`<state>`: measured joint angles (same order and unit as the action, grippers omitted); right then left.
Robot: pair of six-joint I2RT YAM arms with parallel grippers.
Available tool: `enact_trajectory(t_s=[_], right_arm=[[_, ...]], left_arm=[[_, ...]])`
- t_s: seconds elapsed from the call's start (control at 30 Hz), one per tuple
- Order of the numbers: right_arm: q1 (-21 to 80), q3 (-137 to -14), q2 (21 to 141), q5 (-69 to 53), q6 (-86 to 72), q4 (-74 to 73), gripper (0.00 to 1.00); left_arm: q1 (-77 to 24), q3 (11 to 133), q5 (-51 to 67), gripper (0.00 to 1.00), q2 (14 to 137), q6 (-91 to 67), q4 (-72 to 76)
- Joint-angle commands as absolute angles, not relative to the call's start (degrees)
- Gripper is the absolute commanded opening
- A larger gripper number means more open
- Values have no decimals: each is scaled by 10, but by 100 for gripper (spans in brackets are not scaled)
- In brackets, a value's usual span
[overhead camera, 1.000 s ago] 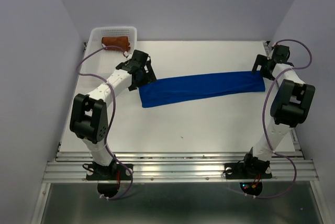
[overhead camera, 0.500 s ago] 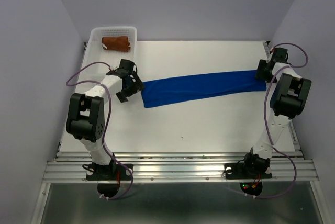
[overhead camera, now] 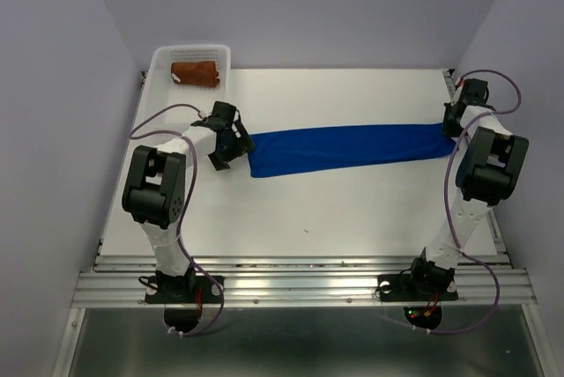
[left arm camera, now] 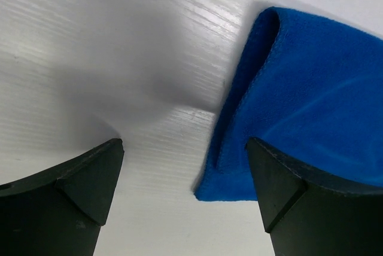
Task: Roll the towels
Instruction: Fold the towel
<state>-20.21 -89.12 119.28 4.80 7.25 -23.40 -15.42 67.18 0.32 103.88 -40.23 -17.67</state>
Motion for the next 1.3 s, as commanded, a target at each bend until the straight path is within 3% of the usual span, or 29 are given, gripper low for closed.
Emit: enact_trajectory(t_s=[0.0, 0.07, 0.17, 0.5, 0.83, 0.97, 1.17, 1.27], right_arm=[[-208, -893, 1101, 86, 114, -204, 6], [-201, -887, 1083, 79, 127, -203, 7], [-173, -882, 1057, 86, 139, -209, 8], [-59, -924, 1022, 137, 84, -305, 9], [107, -950, 1028, 136, -21, -354, 11], [167, -968, 1049, 104, -51, -359, 11], [229, -1020, 1095, 38, -97, -366, 11], [249, -1037, 1107, 22, -113, -367, 11]], left_arm=[[-171, 698, 26, 92, 1050, -393, -144], [-173, 704, 38, 86, 1067, -389, -137], [-177, 722, 53, 67, 1091, -382, -127], [-199, 742, 66, 60, 1121, -364, -110], [-207, 756, 68, 60, 1138, -364, -110], [-207, 758, 69, 49, 1146, -367, -111], [-213, 759, 73, 46, 1154, -369, -108], [-214, 759, 76, 38, 1158, -369, -106]])
